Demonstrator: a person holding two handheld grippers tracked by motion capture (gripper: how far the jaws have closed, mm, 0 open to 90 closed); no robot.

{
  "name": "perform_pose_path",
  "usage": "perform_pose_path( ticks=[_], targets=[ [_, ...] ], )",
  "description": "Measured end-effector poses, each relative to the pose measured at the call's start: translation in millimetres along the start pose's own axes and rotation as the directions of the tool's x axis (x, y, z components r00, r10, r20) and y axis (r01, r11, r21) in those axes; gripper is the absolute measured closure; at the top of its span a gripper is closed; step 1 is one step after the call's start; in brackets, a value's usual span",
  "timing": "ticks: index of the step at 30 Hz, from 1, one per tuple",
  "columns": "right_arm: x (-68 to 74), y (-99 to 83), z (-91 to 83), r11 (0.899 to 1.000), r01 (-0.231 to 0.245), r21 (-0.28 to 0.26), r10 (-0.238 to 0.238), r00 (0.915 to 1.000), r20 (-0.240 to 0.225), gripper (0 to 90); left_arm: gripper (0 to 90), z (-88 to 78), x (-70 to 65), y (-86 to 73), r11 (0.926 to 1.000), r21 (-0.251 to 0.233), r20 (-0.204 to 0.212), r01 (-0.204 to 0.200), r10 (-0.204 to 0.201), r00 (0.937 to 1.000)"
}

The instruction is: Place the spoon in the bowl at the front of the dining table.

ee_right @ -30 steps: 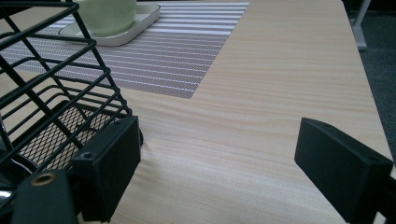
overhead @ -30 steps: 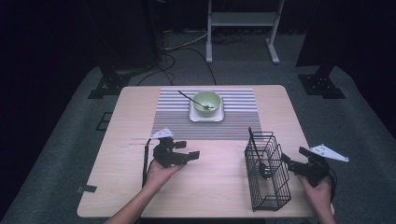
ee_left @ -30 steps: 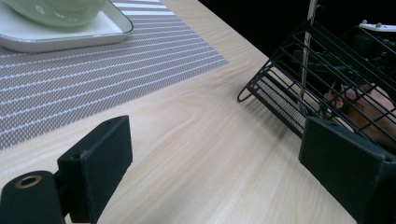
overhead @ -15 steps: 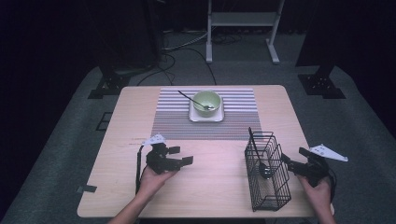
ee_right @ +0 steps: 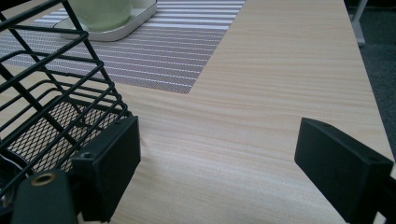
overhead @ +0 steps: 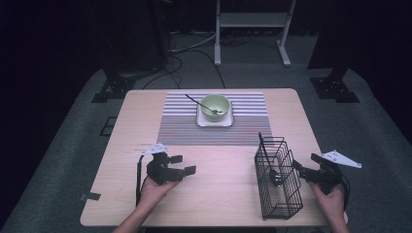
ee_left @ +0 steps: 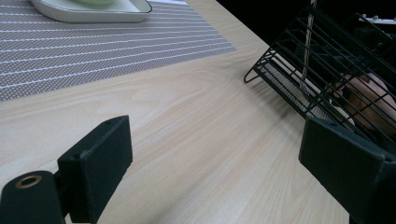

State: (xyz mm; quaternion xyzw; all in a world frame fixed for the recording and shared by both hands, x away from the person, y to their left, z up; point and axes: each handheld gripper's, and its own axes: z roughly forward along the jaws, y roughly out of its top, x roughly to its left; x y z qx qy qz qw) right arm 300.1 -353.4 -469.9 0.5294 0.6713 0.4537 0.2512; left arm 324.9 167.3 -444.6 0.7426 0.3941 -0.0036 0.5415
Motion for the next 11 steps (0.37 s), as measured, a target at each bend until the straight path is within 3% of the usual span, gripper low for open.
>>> perform_pose_path(
  ticks=[11],
  targets=[
    [-0.2, -0.2, 0.0, 1.0, 0.002, 0.002, -0.002, 1.0, -0.003, 13.3, 8.7, -7.5, 6.1, -10.8, 0.9991, -0.021, -0.001, 0.036, -0.036, 0.9993]
  ],
)
